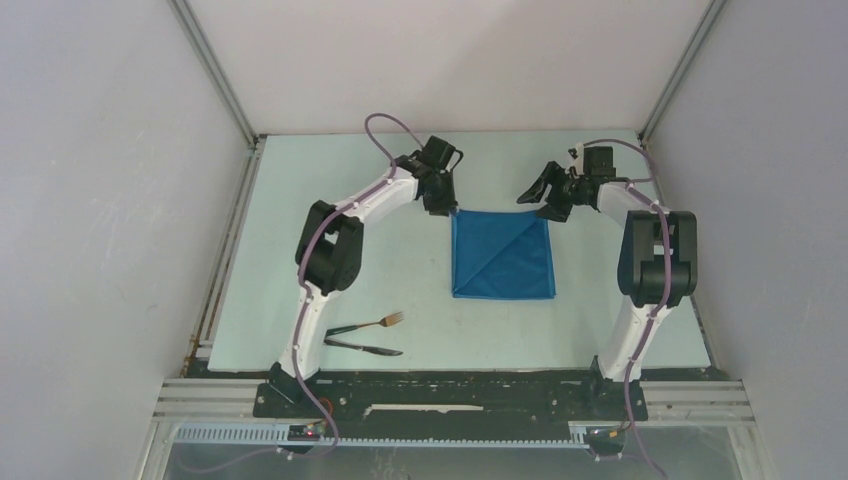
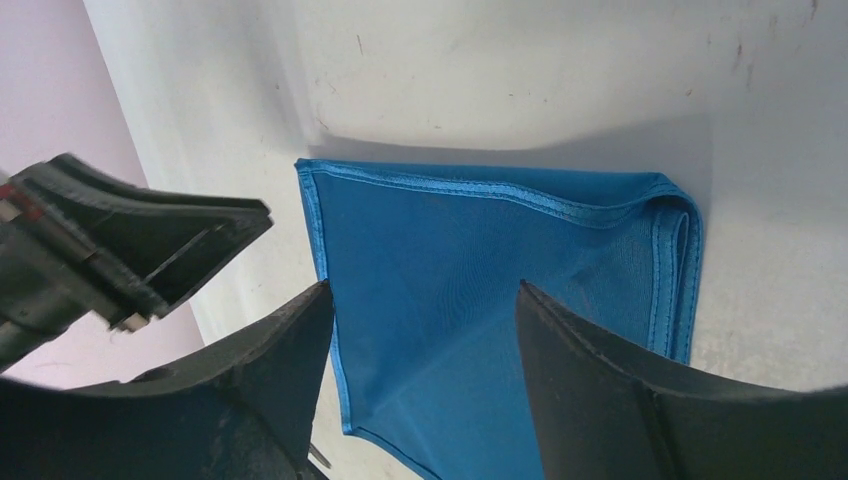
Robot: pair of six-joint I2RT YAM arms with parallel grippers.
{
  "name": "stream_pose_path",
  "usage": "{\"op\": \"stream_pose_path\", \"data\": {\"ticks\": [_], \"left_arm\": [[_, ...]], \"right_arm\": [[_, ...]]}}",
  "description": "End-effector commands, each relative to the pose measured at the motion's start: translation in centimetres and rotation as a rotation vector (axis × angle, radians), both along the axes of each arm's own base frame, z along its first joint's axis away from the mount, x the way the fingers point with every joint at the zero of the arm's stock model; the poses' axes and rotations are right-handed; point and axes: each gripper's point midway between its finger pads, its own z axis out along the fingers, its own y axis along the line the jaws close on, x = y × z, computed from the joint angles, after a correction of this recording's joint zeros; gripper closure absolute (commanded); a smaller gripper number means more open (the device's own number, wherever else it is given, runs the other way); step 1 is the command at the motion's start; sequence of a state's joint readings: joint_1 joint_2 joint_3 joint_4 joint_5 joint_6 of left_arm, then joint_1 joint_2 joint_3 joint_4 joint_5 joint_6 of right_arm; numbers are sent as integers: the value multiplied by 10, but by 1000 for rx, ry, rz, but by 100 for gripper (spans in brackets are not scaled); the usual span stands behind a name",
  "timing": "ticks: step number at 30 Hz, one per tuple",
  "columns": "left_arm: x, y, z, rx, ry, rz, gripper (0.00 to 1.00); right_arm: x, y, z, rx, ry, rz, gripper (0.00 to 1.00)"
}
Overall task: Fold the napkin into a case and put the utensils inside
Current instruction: Smooth out the upper triangle-folded napkin at the center of the board.
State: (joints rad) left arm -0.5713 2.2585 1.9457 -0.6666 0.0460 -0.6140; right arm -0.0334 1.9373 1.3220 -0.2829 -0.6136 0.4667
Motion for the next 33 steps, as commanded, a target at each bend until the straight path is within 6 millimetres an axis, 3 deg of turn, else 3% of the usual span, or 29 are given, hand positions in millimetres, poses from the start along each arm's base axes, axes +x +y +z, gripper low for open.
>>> {"op": "stream_pose_path", "data": {"ticks": [1, 5, 11, 15, 26, 33], "left_arm": [[14, -7, 7, 5, -47, -24, 73], [22, -12, 9, -17, -83, -24, 74], [29, -24, 9, -69, -95, -29, 65], [32, -33, 3, -99, -78, -40, 71], [38, -36, -14, -89, -63, -37, 69], [38, -36, -19, -84, -58, -38, 80]], "right_arm": [[3, -3, 5, -10, -25, 23, 27], [3, 0, 2, 2, -23, 31, 29], [3, 0, -2, 1, -15, 33, 30], [1, 0, 0, -2, -16, 35, 31], [0, -3, 4, -5, -27, 31, 31], [0, -4, 4, 1, -28, 32, 31]]}}
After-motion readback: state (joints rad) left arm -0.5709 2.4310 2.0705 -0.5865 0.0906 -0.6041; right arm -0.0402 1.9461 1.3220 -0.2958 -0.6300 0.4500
